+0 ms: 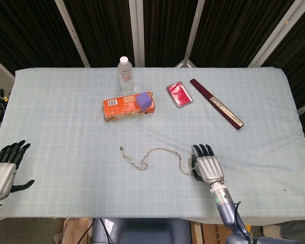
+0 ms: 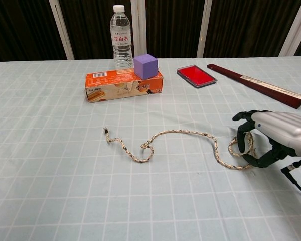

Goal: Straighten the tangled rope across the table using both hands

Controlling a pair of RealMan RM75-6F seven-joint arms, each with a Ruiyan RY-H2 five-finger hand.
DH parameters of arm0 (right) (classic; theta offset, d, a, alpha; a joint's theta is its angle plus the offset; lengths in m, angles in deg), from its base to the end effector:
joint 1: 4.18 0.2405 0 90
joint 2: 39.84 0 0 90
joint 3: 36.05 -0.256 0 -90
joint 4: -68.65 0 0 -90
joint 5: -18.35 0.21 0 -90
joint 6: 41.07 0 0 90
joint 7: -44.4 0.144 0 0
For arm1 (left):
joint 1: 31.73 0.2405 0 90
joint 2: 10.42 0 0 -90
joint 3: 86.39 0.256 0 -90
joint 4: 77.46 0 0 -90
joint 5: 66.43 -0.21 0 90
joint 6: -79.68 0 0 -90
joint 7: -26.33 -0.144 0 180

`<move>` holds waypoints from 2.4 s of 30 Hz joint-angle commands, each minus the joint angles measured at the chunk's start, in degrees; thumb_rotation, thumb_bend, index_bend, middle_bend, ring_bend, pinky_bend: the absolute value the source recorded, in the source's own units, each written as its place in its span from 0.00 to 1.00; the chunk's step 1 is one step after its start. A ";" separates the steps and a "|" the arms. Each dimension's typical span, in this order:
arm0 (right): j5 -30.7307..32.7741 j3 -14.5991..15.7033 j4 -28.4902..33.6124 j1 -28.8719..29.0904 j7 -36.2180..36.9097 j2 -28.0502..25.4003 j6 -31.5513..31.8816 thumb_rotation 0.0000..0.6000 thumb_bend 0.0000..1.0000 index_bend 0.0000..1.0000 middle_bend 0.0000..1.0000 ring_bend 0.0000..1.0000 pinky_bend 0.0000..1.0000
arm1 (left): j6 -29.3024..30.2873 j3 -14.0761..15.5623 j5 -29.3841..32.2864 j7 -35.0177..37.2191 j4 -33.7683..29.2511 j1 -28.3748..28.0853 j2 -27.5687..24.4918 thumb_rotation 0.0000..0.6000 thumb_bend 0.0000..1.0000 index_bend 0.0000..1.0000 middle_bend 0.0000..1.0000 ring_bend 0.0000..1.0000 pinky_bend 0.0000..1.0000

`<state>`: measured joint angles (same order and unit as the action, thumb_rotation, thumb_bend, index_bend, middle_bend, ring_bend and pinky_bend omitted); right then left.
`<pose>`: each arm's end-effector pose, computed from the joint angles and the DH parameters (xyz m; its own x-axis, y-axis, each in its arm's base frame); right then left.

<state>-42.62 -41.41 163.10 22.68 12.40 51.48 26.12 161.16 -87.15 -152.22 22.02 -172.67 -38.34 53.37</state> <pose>-0.1983 -0.2582 -0.0243 0.4097 -0.3163 0.8557 -0.9121 -0.1590 0.3779 -0.3027 0.1811 0.1431 0.4274 0.0911 0.8994 0.9040 -0.0425 -0.4253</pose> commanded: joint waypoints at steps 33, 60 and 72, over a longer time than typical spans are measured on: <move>-2.60 -1.04 6.15 -0.90 2.69 -4.36 2.20 1.00 0.51 0.64 0.15 0.00 0.00 | -1.33 -0.01 1.00 -1.02 -0.93 -0.53 -0.39 1.00 0.00 0.09 0.00 0.00 0.00; -1.66 -4.86 13.15 -1.96 10.89 -14.24 2.65 1.00 0.52 0.64 0.16 0.00 0.00 | -19.99 -10.63 13.50 -24.10 -10.07 -20.60 6.07 1.00 0.22 0.36 0.14 0.00 0.00; -0.34 -5.08 13.01 -1.82 10.84 -14.57 2.85 1.00 0.51 0.65 0.16 0.00 0.00 | -26.84 -10.12 19.69 -34.73 -3.06 -30.61 17.42 1.00 0.24 0.43 0.20 0.05 0.09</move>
<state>-42.95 -46.48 176.12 20.86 23.26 36.91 28.96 135.19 -97.74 -133.36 -11.76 -176.93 -67.83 69.46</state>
